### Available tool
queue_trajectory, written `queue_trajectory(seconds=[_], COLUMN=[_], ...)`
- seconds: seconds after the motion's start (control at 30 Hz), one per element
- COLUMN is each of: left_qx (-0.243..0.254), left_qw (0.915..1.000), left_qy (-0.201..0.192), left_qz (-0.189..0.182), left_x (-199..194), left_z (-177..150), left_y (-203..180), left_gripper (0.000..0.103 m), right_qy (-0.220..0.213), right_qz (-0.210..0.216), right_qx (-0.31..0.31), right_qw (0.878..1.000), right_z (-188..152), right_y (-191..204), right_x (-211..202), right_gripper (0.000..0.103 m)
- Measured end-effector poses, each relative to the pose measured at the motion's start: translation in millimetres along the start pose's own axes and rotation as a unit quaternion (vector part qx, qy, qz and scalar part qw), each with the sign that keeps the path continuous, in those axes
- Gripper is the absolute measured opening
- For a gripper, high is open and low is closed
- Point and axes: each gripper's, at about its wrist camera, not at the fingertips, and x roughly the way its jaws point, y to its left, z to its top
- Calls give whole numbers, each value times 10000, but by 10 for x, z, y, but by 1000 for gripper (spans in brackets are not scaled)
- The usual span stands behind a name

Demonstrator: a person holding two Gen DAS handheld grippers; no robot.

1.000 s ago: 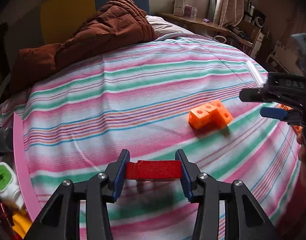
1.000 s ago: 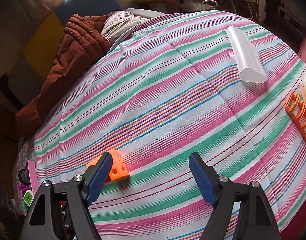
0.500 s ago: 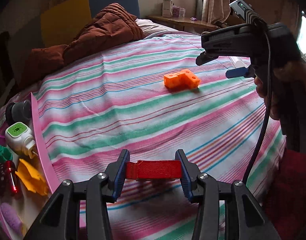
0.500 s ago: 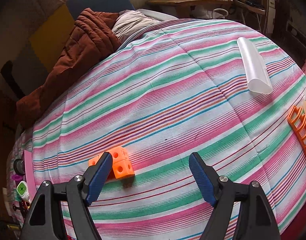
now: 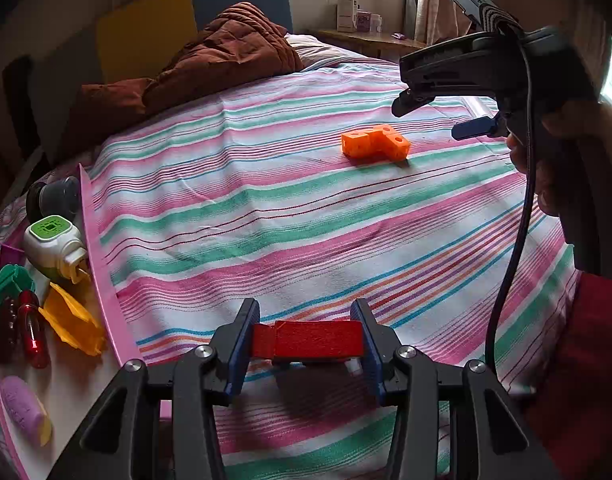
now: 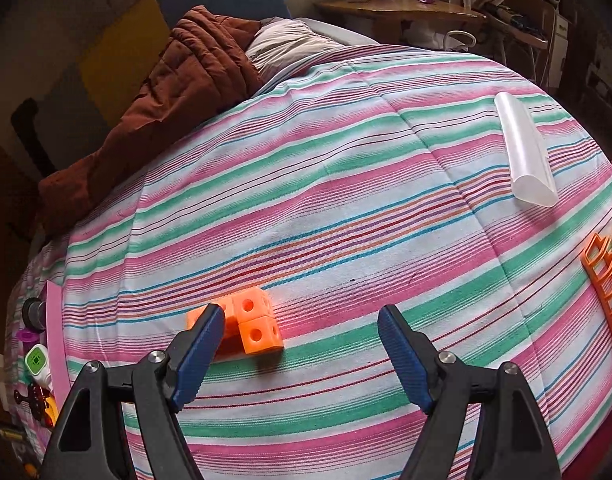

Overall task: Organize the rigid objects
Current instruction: 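Lift the red block with the left gripper while the right gripper grasps the orange cubes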

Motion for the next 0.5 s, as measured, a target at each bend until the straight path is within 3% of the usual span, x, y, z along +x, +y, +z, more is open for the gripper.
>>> queue_trajectory(seconds=[0.37, 0.5], left_qx=[-107, -174], left_qw=[9998, 9997], left_qy=[-37, -26], left_qz=[-140, -169], left_x=[-73, -107], left_z=[-108, -142], left_y=[43, 101], left_gripper=[48, 48], right_qy=[108, 108], right_qz=[542, 446], right_qx=[216, -432], right_qw=[9982, 9980], right_z=[-9, -5], right_y=[30, 297], right_x=[54, 125], right_gripper=[81, 81])
